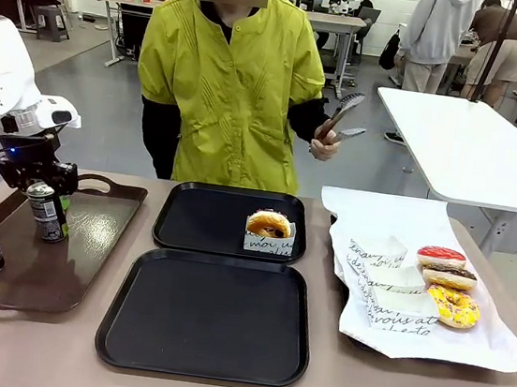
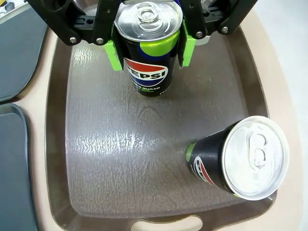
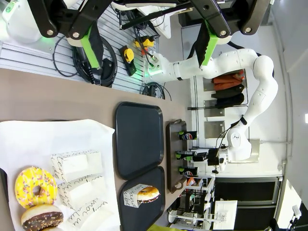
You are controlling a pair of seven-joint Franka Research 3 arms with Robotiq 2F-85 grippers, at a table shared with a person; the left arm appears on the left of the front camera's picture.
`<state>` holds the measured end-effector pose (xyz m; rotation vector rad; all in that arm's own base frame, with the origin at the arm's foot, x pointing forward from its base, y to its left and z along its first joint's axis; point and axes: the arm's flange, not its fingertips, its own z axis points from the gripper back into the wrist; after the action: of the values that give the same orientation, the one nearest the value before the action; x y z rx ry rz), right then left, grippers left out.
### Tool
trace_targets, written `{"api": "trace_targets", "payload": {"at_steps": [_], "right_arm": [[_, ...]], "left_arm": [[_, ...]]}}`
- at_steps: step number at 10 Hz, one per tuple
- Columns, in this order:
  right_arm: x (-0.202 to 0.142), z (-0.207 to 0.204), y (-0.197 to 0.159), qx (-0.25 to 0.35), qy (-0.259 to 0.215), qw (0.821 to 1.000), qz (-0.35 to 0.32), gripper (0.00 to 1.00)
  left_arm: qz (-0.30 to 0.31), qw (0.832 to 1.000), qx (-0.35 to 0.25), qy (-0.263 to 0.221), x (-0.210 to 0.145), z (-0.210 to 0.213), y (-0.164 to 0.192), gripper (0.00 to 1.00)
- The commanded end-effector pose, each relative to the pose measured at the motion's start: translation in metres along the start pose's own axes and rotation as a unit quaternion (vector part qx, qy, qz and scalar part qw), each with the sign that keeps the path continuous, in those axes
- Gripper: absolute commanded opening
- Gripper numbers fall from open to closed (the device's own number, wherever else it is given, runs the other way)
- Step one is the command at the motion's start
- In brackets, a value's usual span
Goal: Set up donuts and drinks on trays.
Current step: Pick up one Pepsi coke and place it on the Flat Tray.
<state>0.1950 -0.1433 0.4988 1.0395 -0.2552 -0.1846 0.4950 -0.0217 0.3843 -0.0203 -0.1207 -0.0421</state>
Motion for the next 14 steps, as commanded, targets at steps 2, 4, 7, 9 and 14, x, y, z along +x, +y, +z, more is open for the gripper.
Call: {"api": "trace_targets", "payload": {"at_steps": [2, 4, 7, 9, 14], "right_arm": [[0.001, 0.0, 0.0, 0.008, -0.001, 1.0, 0.004, 1.0], [0.001, 0.0, 0.0, 0.008, -0.001, 1.0, 0.004, 1.0], [0.001, 0.0, 0.0, 0.008, -0.001, 1.0, 0.004, 1.0], [0.001, 0.0, 0.0, 0.008, -0.001, 1.0, 0.004, 1.0], [0.001, 0.0, 0.0, 0.008, -0.001, 1.0, 0.004, 1.0]], "left_arm": [[0.001, 0.999, 0.027, 0.028, -0.001, 0.009, -0.002, 0.0], [-0.026, 0.998, 0.012, 0.049, -0.003, 0.037, -0.013, 0.0], [-0.077, 0.996, 0.025, 0.048, -0.027, 0.095, -0.034, 0.0], [-0.096, 0.995, 0.027, 0.02, -0.048, 0.14, -0.049, 0.0], [-0.089, 0.996, 0.023, 0.012, -0.058, 0.163, -0.057, 0.0]]}}
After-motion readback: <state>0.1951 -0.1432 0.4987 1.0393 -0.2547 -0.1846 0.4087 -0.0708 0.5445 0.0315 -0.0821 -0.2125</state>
